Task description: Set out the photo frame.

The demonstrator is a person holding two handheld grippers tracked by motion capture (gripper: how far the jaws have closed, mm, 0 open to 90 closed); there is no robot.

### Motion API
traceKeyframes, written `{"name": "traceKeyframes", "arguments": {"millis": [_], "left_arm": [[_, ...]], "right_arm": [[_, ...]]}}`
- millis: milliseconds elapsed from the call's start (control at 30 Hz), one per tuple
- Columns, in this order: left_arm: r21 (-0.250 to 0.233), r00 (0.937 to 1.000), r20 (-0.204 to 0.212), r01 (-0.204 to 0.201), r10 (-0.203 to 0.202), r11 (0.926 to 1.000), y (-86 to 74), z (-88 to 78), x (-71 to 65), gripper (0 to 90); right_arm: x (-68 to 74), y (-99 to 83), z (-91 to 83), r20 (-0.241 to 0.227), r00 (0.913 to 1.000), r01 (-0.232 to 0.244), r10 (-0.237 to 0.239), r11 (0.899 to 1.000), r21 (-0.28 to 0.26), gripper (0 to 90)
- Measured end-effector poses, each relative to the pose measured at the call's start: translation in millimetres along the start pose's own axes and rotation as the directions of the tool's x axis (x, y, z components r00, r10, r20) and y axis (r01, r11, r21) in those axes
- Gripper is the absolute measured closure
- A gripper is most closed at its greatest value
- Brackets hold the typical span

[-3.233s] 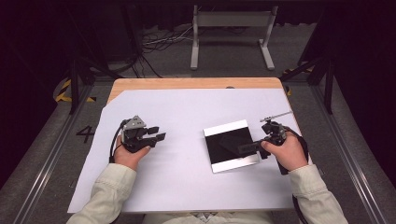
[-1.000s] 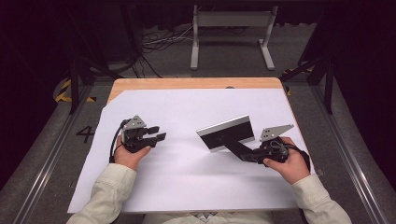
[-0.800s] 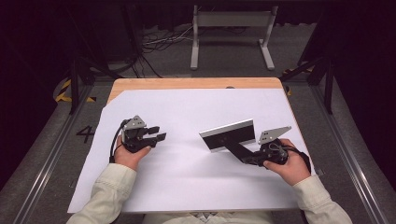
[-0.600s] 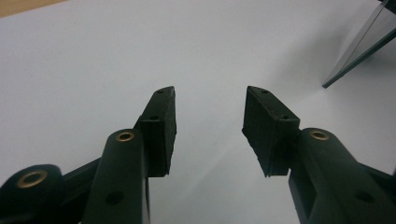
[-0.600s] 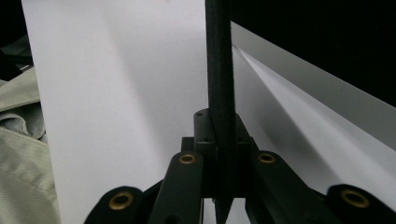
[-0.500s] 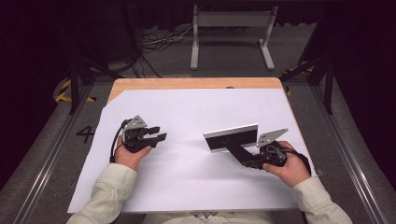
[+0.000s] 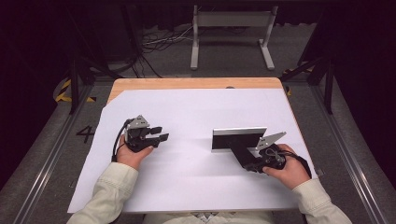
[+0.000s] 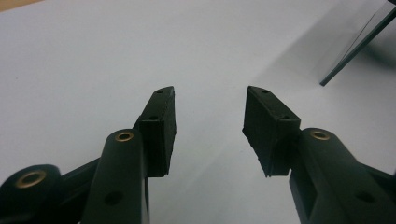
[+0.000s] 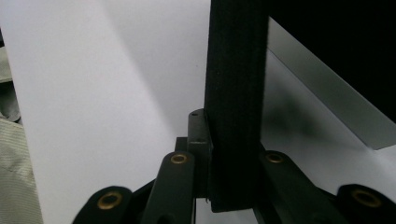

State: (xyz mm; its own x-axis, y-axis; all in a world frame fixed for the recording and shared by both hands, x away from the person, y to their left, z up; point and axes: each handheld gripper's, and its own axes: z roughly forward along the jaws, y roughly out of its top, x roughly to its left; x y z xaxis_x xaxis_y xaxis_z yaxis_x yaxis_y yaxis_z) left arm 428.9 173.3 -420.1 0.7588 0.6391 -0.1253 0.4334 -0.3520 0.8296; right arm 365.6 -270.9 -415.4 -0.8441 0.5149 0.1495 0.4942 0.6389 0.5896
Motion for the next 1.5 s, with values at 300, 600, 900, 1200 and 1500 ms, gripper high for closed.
{"name": "traceKeyframes", "arguments": {"millis": [300, 600, 900, 1200, 1500], "left_arm": [[0.001, 1.0, 0.009, -0.005, 0.005, 1.0, 2.9, 4.3, -1.7, 54.3], [0.005, 0.9999, 0.012, -0.012, 0.011, 0.9999, 4.5, 6.6, -2.8, 54.3], [0.005, 0.9997, 0.02, -0.015, 0.015, 0.9999, 5.7, 9.6, -3.8, 54.3], [0.005, 0.9996, 0.026, -0.013, 0.013, 0.9999, 7.4, 11.6, -5.3, 54.2], [0.007, 0.9982, 0.049, -0.035, 0.035, 0.9994, 12.7, 18.7, -10.0, 54.6]], "right_arm": [[1.3, -3.5, 1.1, 0.014, 0.9999, 0.003, -0.003, 1.0, 0.017, 80.8], [2.6, -4.7, 0.0, 0.03, 0.9995, 0.011, -0.012, 0.999, 0.038, 79.6], [5.0, -7.2, -4.0, 0.042, 0.9991, 0.003, -0.004, 0.999, 0.032, 75.7], [7.7, -7.5, -9.0, 0.05, 0.9987, 0.008, -0.008, 1.0, 0.004, 68.8], [9.8, -9.6, -29.7, 0.09, 0.9959, 0.017, -0.011, 0.998, -0.065, 67.7]]}}
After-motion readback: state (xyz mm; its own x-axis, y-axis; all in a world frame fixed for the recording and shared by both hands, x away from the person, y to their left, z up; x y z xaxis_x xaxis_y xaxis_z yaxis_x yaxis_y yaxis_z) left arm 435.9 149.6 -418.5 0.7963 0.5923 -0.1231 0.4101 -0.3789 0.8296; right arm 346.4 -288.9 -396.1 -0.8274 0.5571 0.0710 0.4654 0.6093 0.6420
